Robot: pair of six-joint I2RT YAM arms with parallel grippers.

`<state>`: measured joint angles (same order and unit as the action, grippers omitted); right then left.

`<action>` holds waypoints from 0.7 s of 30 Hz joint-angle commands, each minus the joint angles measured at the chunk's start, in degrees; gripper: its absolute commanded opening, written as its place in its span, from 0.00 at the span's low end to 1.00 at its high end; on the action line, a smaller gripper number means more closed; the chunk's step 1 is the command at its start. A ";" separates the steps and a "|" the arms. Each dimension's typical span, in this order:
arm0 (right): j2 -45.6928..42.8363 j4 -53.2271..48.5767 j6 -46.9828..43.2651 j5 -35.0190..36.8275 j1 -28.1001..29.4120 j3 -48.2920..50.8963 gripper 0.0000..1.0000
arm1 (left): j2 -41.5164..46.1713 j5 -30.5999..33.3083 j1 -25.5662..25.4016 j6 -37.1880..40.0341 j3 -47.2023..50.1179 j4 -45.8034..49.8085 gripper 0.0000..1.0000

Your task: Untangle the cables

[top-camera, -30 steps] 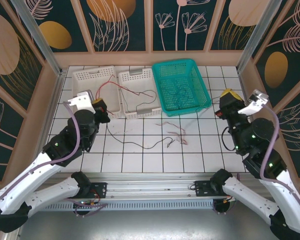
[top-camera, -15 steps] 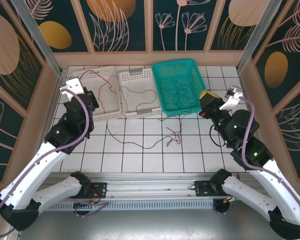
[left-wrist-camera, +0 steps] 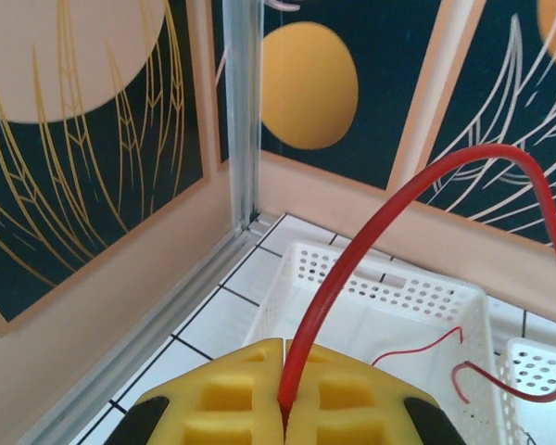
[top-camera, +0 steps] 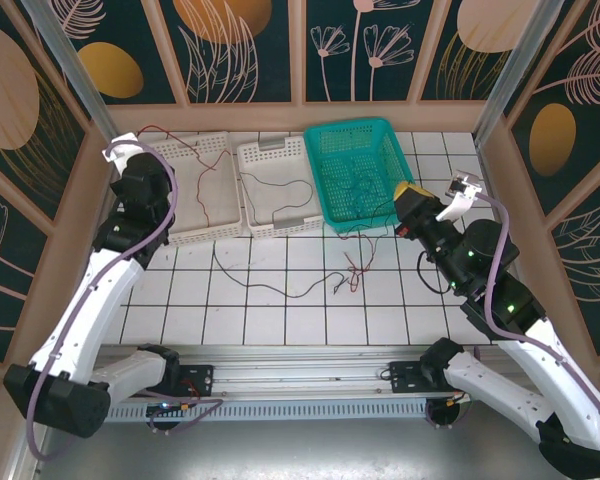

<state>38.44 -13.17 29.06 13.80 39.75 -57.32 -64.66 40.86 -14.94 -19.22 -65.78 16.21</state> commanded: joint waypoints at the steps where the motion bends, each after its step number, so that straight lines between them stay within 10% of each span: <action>1: -0.11 2.04 0.38 -0.96 0.07 0.69 0.00 | -2.64 -3.42 2.63 -2.76 0.50 -2.13 0.00; 21: -0.65 2.21 1.81 -3.42 0.02 2.56 0.00 | -30.92 -8.26 6.15 -13.08 -0.42 -6.00 0.00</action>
<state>38.41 -12.21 30.17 11.44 39.75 -54.70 -92.99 33.30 -9.10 -28.86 -66.54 12.99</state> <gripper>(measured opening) 0.042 0.038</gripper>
